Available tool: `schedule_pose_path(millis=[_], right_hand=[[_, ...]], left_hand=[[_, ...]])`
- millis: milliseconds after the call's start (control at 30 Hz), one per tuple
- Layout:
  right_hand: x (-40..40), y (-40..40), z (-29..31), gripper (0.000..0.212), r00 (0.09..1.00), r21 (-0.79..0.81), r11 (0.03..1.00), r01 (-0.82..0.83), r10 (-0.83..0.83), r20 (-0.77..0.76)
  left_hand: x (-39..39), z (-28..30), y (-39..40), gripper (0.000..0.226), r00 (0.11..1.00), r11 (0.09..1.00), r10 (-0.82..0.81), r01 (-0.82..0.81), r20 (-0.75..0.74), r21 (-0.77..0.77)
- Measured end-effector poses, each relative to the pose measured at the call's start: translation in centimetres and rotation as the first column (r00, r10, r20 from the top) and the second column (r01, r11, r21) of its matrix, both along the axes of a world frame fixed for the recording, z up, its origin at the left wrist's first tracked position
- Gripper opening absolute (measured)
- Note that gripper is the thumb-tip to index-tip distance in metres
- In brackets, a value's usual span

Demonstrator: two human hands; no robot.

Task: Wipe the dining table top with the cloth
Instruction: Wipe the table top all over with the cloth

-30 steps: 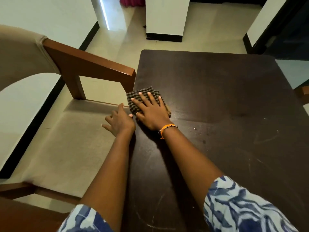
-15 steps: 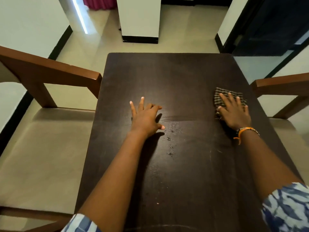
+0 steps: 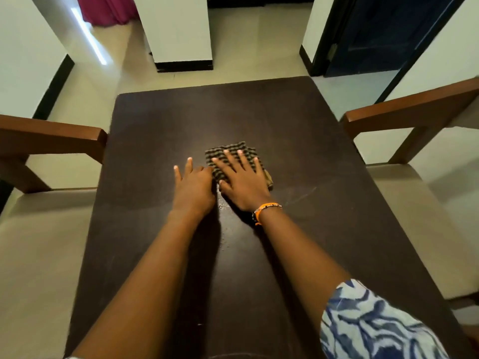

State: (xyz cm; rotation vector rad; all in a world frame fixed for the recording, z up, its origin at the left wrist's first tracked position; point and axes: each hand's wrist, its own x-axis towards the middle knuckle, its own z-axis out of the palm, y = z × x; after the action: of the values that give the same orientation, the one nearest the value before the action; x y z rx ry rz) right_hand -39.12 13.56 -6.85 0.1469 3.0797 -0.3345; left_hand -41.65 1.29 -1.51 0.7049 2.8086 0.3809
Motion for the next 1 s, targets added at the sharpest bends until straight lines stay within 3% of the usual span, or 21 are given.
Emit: schedule_pose_path(millis=[100, 233, 333, 533, 600, 733, 867, 1000], right_hand=[[1.0, 4.9, 0.1, 0.056, 0.999, -0.021, 0.999, -0.031, 0.031, 0.011], [3.8, 13.3, 0.0, 0.056, 0.988, 0.009, 0.988, 0.154, -0.154, 0.013], [6.4, 19.4, 0.0, 0.054, 0.94, 0.013, 0.94, 0.34, -0.34, 0.025], [6.0, 18.9, -0.1, 0.053, 0.836, -0.057, 0.835, 0.548, -0.549, -0.01], [4.5, 16.3, -0.1, 0.054, 0.875, -0.041, 0.875, 0.483, -0.484, -0.026], [0.9, 9.7, -0.7, 0.055, 0.982, -0.038, 0.982, 0.185, -0.186, -0.042], [-0.6, 10.3, -0.6, 0.054, 1.0, -0.05, 0.998, -0.027, 0.027, -0.002], [-0.1, 17.6, -0.4, 0.053, 0.996, -0.044, 0.995, 0.086, -0.085, 0.025]], left_hand=[[0.5, 0.0, 2.3, 0.054, 0.999, 1.0, -0.018, 0.019, 0.036, -0.015], [1.4, -0.1, 6.0, 0.064, 0.985, 0.994, -0.103, 0.107, 0.137, -0.02], [2.1, -0.2, 7.4, 0.057, 0.97, 0.984, -0.157, 0.171, 0.185, -0.059], [2.4, -0.3, 7.3, 0.064, 0.968, 0.95, -0.226, 0.244, 0.111, -0.193], [2.5, -0.3, 7.6, 0.07, 0.965, 0.947, -0.233, 0.254, 0.122, -0.196], [2.6, -0.3, 7.9, 0.082, 0.963, 0.931, -0.236, 0.263, 0.131, -0.255], [3.2, -0.3, 8.0, 0.092, 0.962, 0.908, -0.246, 0.27, 0.115, -0.321], [3.9, -0.1, 8.3, 0.086, 0.969, 0.899, -0.225, 0.248, 0.106, -0.361]])
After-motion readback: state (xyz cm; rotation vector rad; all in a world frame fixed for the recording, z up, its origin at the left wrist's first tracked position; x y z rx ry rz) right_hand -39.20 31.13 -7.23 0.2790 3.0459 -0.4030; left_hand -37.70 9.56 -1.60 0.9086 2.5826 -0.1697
